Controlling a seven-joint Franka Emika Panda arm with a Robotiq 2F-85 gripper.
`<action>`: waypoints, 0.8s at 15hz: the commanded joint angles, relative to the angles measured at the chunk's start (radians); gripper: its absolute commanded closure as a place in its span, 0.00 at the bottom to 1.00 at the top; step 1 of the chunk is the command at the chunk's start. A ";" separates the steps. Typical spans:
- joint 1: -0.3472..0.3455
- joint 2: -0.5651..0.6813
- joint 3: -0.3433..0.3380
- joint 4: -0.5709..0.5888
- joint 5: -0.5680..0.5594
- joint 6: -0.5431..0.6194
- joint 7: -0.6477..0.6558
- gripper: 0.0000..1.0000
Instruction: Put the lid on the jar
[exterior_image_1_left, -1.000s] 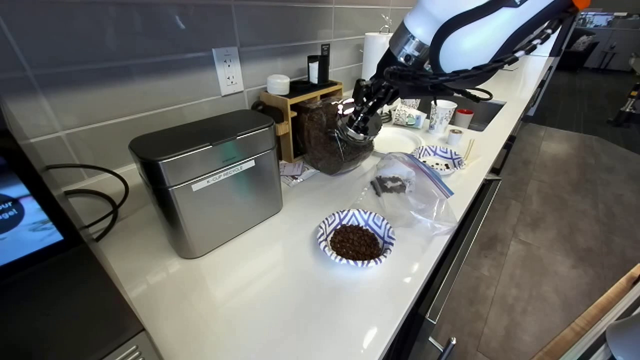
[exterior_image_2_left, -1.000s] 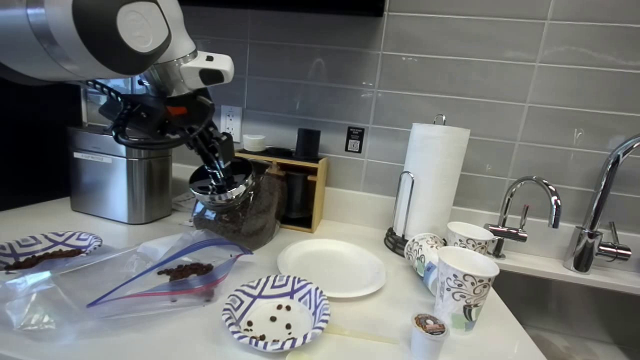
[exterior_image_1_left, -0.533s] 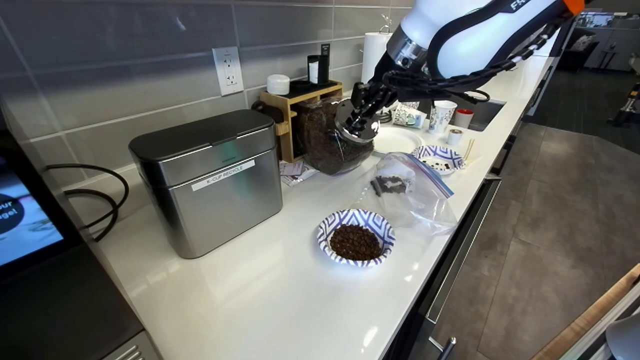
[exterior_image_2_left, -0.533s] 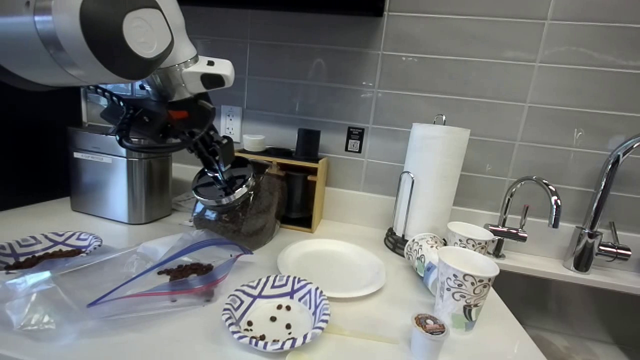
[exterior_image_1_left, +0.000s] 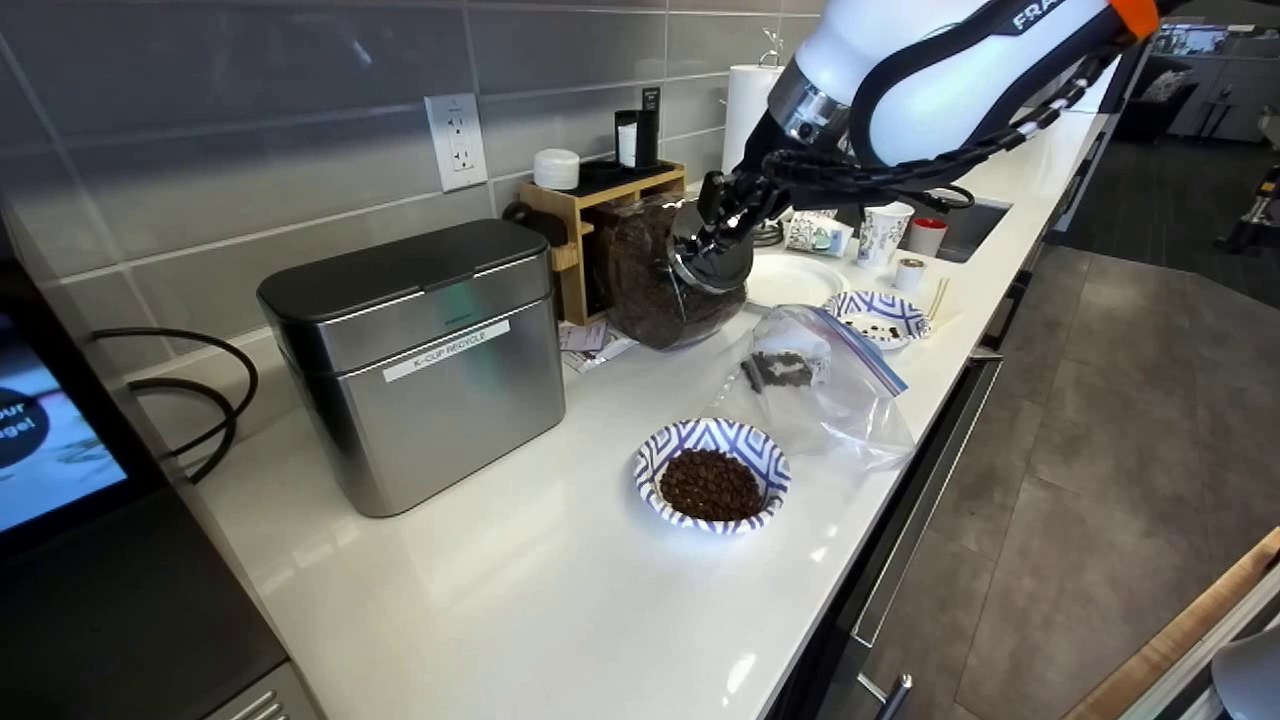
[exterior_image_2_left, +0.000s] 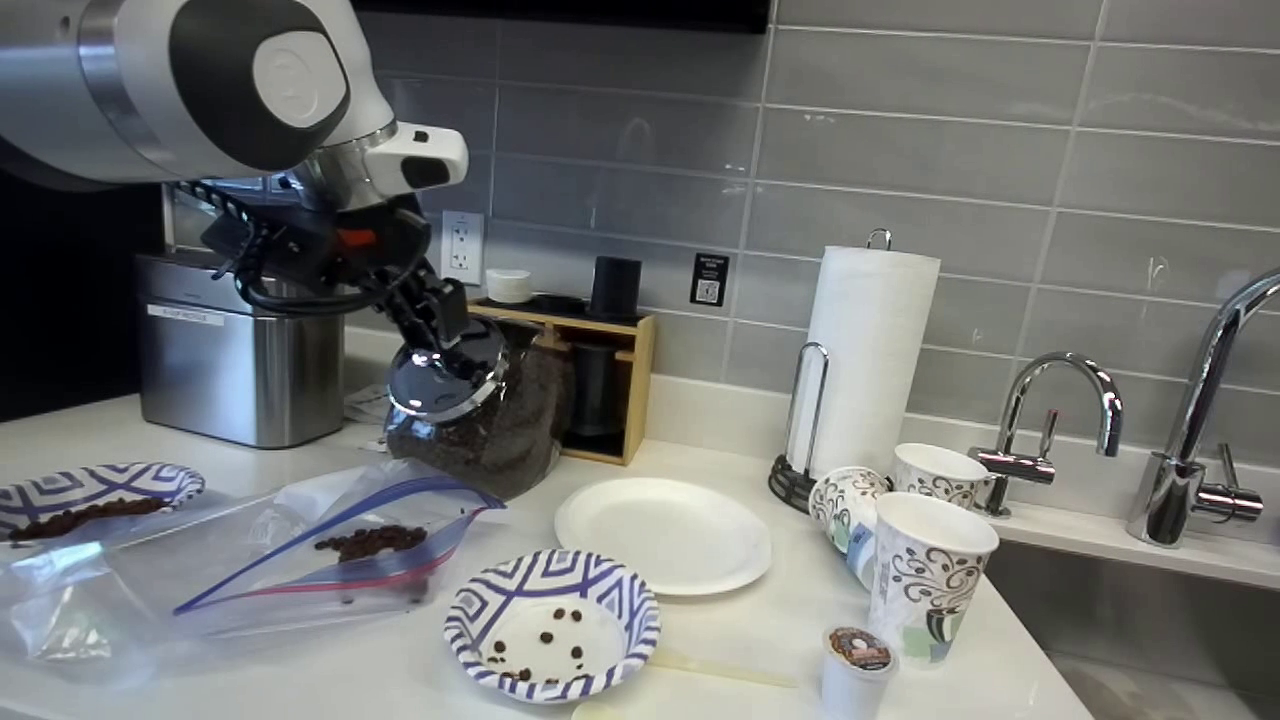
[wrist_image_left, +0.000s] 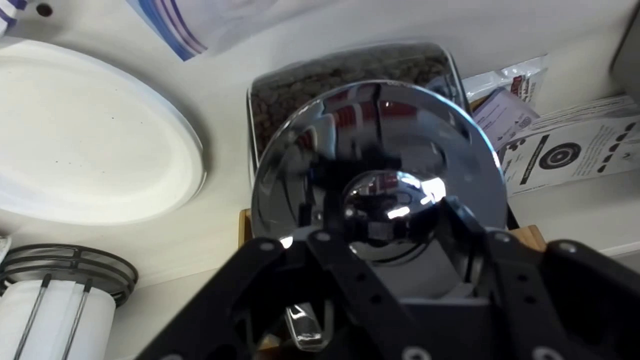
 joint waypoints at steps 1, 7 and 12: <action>0.003 0.042 -0.005 0.024 -0.043 0.017 0.039 0.15; 0.001 0.052 0.015 0.028 0.043 0.010 -0.033 0.00; 0.013 0.022 0.039 0.026 0.250 -0.051 -0.199 0.00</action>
